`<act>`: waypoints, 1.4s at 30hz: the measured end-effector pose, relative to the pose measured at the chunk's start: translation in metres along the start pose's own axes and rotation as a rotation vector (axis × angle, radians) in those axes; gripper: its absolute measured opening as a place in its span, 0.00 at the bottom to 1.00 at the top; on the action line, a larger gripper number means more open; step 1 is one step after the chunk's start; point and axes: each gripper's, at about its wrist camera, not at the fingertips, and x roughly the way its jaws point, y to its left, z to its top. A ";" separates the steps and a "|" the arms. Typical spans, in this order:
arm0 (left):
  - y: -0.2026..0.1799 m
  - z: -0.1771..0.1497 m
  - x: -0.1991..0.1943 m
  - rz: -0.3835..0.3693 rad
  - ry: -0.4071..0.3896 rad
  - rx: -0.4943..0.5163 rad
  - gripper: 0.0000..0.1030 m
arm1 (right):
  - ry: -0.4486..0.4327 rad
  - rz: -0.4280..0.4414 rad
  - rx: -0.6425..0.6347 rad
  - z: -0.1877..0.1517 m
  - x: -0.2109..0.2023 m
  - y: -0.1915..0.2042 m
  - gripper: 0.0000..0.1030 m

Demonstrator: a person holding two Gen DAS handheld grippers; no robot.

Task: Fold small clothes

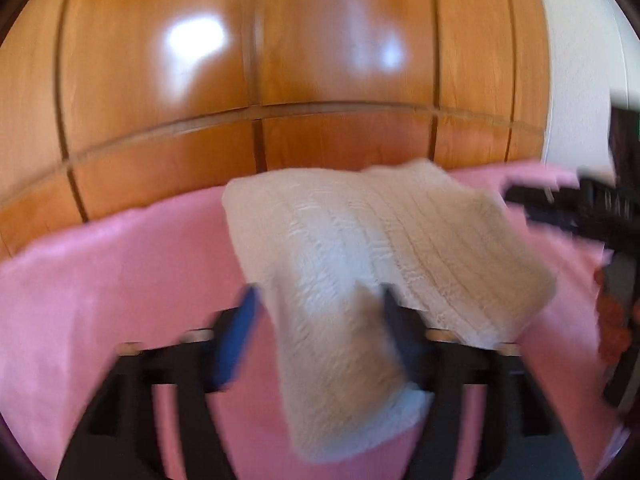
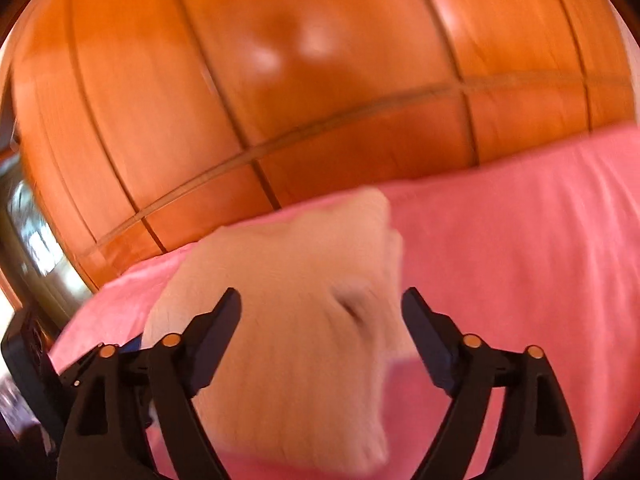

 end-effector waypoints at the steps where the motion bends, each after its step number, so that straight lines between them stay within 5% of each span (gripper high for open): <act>1: 0.005 0.001 -0.001 -0.004 0.005 -0.032 0.78 | 0.031 0.015 0.075 -0.002 0.000 -0.011 0.91; 4: 0.020 0.000 0.012 -0.023 0.093 -0.147 0.78 | 0.087 0.025 0.195 -0.005 0.003 -0.030 0.91; 8: 0.032 -0.009 0.023 -0.094 0.193 -0.304 0.84 | 0.166 -0.017 0.154 -0.012 0.012 -0.022 0.91; 11: 0.034 -0.009 0.037 -0.170 0.247 -0.337 0.87 | 0.220 0.092 0.193 -0.009 0.029 -0.023 0.92; 13: 0.035 -0.011 0.048 -0.199 0.295 -0.367 0.82 | 0.254 0.137 0.263 -0.001 0.051 -0.029 0.92; 14: 0.035 -0.011 0.051 -0.226 0.294 -0.381 0.69 | 0.279 0.160 0.300 0.003 0.064 -0.032 0.88; 15: 0.033 -0.010 0.052 -0.226 0.293 -0.376 0.57 | 0.293 0.146 0.327 0.008 0.077 -0.036 0.82; 16: 0.024 -0.004 0.052 -0.202 0.281 -0.318 0.52 | 0.296 0.114 0.318 0.013 0.083 -0.036 0.60; 17: 0.014 0.002 0.049 -0.161 0.252 -0.247 0.45 | 0.290 0.089 0.272 0.019 0.088 -0.030 0.48; 19: -0.014 0.012 0.036 -0.061 0.146 -0.057 0.38 | 0.176 0.035 0.049 0.031 0.077 0.000 0.39; 21: -0.026 0.021 0.023 -0.028 0.042 0.003 0.38 | 0.006 -0.011 -0.213 0.032 0.051 0.038 0.35; 24: -0.018 0.024 0.028 -0.028 0.028 -0.083 0.38 | -0.053 -0.006 -0.175 0.036 0.041 0.031 0.32; 27: -0.020 0.011 0.042 -0.019 0.099 -0.041 0.40 | 0.046 -0.077 -0.133 0.028 0.063 0.005 0.32; 28: -0.021 0.006 0.046 -0.020 0.136 -0.035 0.44 | 0.084 -0.098 -0.121 0.024 0.069 -0.002 0.36; 30: -0.019 0.004 0.056 -0.003 0.191 -0.076 0.75 | 0.121 -0.086 -0.064 0.019 0.072 -0.018 0.55; 32: -0.004 -0.003 0.056 0.042 0.219 -0.152 0.92 | 0.117 -0.071 0.013 0.020 0.071 -0.028 0.73; 34: 0.009 -0.012 0.052 -0.020 0.245 -0.253 0.92 | 0.113 -0.145 0.038 0.015 0.060 -0.033 0.92; 37: 0.012 -0.025 0.041 -0.038 0.246 -0.323 0.94 | 0.095 -0.177 0.023 0.005 0.042 -0.030 0.93; 42: 0.002 -0.033 0.027 0.052 0.242 -0.280 0.96 | 0.121 -0.396 -0.061 -0.018 0.028 -0.023 0.98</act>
